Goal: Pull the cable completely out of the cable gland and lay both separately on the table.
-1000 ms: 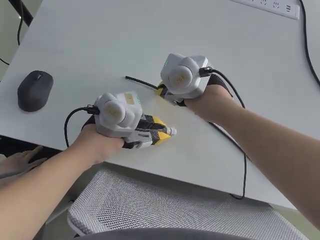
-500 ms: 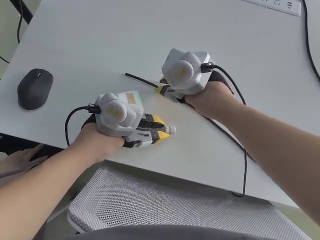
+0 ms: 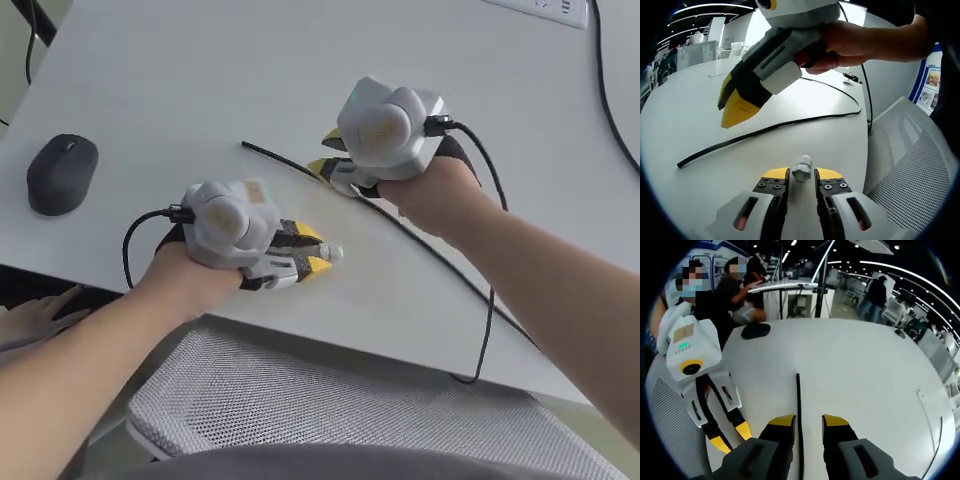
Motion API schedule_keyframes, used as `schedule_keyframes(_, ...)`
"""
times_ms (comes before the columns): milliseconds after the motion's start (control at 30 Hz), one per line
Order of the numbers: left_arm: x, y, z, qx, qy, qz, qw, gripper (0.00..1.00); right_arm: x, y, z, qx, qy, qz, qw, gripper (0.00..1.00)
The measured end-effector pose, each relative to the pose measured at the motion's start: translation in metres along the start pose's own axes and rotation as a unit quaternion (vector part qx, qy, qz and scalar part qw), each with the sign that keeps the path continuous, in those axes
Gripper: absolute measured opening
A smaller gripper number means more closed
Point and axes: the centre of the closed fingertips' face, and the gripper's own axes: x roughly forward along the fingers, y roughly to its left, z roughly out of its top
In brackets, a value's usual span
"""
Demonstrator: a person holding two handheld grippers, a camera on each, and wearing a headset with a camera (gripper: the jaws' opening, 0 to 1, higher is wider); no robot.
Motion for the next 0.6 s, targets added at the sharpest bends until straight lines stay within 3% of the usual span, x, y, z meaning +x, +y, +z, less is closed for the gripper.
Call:
schedule_keyframes(267,-0.008,-0.005,0.007,0.003,-0.003,0.016,0.9999,0.25,-0.042,-0.009,-0.004,0.045,-0.033,-0.024,0.9981,0.21)
schedule_keyframes(433,-0.016,-0.005,0.014,-0.004,-0.013,0.029,0.9995,0.28,-0.067,-0.018,-0.004,0.076,-0.062,-0.038,0.9944,0.24)
schedule_keyframes(600,-0.027,-0.006,0.026,-0.018,-0.034,0.042,0.9984,0.32,-0.093,-0.016,-0.002,0.089,-0.08,-0.045,0.9918,0.28)
